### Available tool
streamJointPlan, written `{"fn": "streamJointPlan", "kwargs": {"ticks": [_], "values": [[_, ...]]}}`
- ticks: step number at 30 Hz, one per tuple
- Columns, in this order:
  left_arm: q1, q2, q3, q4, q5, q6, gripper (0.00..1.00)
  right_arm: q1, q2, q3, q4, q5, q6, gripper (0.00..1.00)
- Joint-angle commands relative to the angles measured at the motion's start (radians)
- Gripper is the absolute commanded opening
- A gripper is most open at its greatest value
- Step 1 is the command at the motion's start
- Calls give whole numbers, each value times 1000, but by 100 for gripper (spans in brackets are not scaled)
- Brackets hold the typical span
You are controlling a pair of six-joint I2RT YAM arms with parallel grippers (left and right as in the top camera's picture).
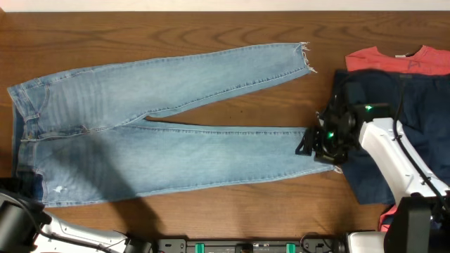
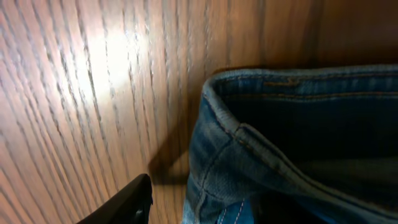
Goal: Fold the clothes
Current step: 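Grasp the lower jeans leg hem with the right gripper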
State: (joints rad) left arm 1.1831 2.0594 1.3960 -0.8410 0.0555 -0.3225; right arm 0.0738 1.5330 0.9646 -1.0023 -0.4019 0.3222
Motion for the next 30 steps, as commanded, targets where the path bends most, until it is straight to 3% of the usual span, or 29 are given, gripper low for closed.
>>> {"fn": "streamJointPlan", "kwargs": {"ticks": [1,8,11,17,20,21,25,28,30], "values": [[6,32,-7,25,-15,23,51,-4,2,-45,26,28,51,57],[6,32,-7,33,-15,23,8,-13,2,-126,130,182,172,59],[6,32,-7,32,-15,23,6,-17,2,-169,179,189,197,70],[6,32,-7,31,-15,23,6,-16,4,-260,266,189,222,72],[6,32,-7,25,-15,23,6,-16,5,-303,322,189,287,63],[6,32,-7,23,-15,23,6,-16,5,-311,332,189,296,54],[6,31,-6,20,-5,23,6,-16,5,-323,422,223,276,40],[6,31,-6,18,30,23,6,-17,4,-320,470,202,230,16],[7,21,-6,10,52,23,6,-18,2,-302,433,199,230,5]]}}
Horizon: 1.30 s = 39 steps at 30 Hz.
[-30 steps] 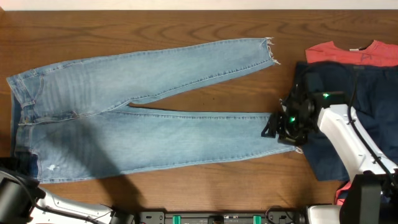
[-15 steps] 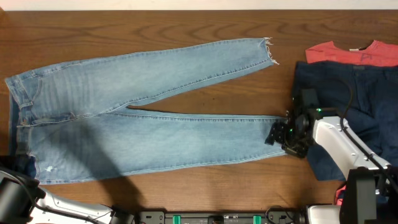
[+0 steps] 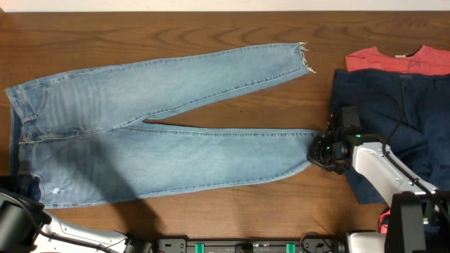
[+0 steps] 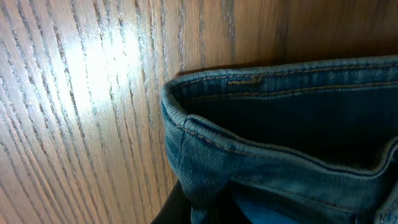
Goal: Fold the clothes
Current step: 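Grasp the lower jeans leg hem with the right gripper, then lift the lower hem with the right gripper and fold it onto the upper hem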
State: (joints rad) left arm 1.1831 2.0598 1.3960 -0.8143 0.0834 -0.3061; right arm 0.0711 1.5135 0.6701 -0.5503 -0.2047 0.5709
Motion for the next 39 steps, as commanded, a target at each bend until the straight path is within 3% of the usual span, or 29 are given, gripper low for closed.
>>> {"fn": "streamJointPlan", "kwargs": {"ticks": [1,12,21,26,32,39], "values": [[8,11,-6,-19,33,6,6,-15,19,7,-49,7,-23,1],[73,-252,-4,-84,72,-93,6,-20,-160,331,-525,108,-82,1],[71,-486,-4,-161,119,-155,6,-24,-295,615,-756,194,-108,1],[71,-701,-2,-172,107,-159,6,-55,-304,822,-876,197,-108,1],[42,-876,-2,-175,23,-160,6,-68,-301,978,-871,197,-93,1],[-76,-829,-2,-193,-158,-160,6,-68,-206,981,-767,196,-66,5]]}}
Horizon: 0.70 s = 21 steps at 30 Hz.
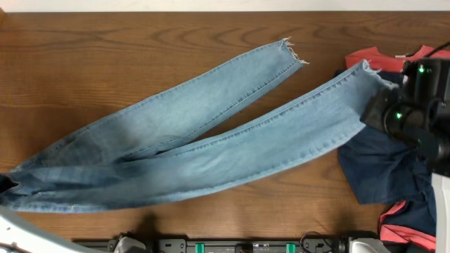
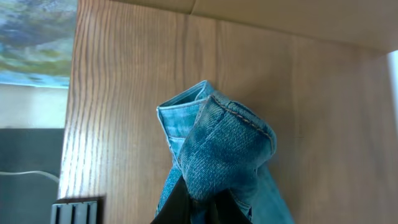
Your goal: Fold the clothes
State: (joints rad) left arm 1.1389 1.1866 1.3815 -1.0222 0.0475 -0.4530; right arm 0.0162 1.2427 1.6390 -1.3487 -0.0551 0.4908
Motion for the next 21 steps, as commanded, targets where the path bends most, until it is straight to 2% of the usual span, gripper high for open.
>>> {"fn": "streamJointPlan", "kwargs": {"ticks": [1,4,10,16,21], "values": [[-43,61,13,17,-138,-13,6,-13,96,12,54,43,23,5],[-56,103,13,23,-154,-13,6,-13,191,12,141,5,32,5],[-60,169,13,41,-152,-14,6,-10,415,12,430,-162,38,4],[-113,242,13,89,-124,-13,6,2,616,12,665,-299,139,1],[-144,311,13,96,-195,-11,6,24,727,12,809,-346,169,1]]}}
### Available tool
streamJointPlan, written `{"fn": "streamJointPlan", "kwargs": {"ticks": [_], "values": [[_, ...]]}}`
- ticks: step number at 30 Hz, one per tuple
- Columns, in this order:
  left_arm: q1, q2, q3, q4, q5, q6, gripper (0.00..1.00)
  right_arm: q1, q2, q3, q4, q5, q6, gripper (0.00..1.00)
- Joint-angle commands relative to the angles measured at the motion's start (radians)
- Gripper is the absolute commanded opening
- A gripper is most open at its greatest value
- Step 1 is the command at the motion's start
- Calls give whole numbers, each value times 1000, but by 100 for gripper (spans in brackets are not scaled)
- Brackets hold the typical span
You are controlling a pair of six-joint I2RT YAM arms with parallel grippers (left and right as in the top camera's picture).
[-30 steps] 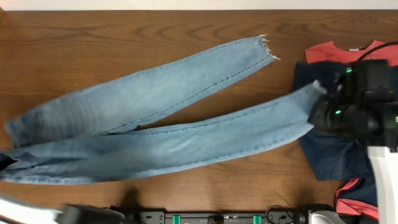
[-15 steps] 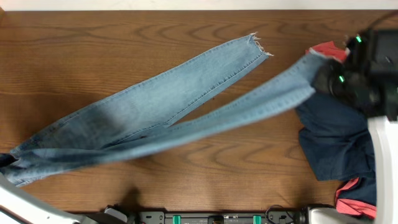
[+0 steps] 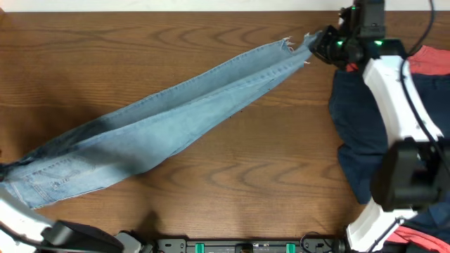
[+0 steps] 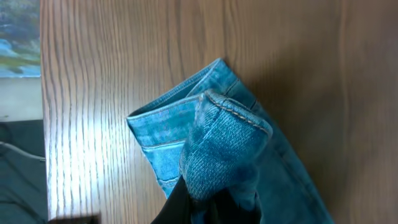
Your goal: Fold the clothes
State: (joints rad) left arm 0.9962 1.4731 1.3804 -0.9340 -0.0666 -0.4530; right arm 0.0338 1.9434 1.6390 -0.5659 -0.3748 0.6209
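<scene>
Light blue jeans [image 3: 176,112] stretch in a diagonal band from the lower left edge to the upper right, one leg over the other. Their frayed hems [image 3: 292,48] meet at the top right. My right gripper [image 3: 318,43] is there, shut on the hem of the upper leg. In the left wrist view the bunched waistband [image 4: 224,143] rises between the fingers of my left gripper [image 4: 208,205], which is shut on it. In the overhead view the waist end [image 3: 35,184] lies at the left edge, where the left gripper itself is out of frame.
A dark navy garment [image 3: 365,126] lies at the right side of the table, under my right arm. A red garment [image 3: 430,60] sits behind it, and more red cloth [image 3: 415,239] shows at the bottom right. The table's left edge [image 4: 42,124] runs close to the waistband.
My right gripper has moved from the right side to the top right with its hem. The two legs, then spread in a V, now lie together. The waist end sits lower at the left.
The jeans lay flat with legs apart, my right gripper at the lower hem and my left at the waistband. Then both were shut on the cloth. Later the jeans were drawn out, waist bunched at the left edge, and now the legs are stacked.
</scene>
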Motion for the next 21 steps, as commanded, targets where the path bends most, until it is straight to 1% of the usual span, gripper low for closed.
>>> {"fn": "streamJointPlan", "kwargs": {"ticks": [1,5,8,11,15,18,21], "values": [[-1,37,14,7,-89,-5,6,10,34,12,32,-26,48,1],[0,71,14,10,-132,-3,6,16,37,12,29,-27,48,1],[0,96,14,0,-137,-1,6,17,35,16,-2,-43,44,1],[0,120,14,-10,-177,-1,6,19,35,16,-42,-49,43,1],[0,142,13,-18,-179,-2,6,26,35,17,-79,-48,5,1],[0,155,13,-29,-179,-1,6,31,35,17,-111,-49,3,1],[0,153,13,-45,-191,-2,6,33,31,20,-152,-48,-41,1]]}}
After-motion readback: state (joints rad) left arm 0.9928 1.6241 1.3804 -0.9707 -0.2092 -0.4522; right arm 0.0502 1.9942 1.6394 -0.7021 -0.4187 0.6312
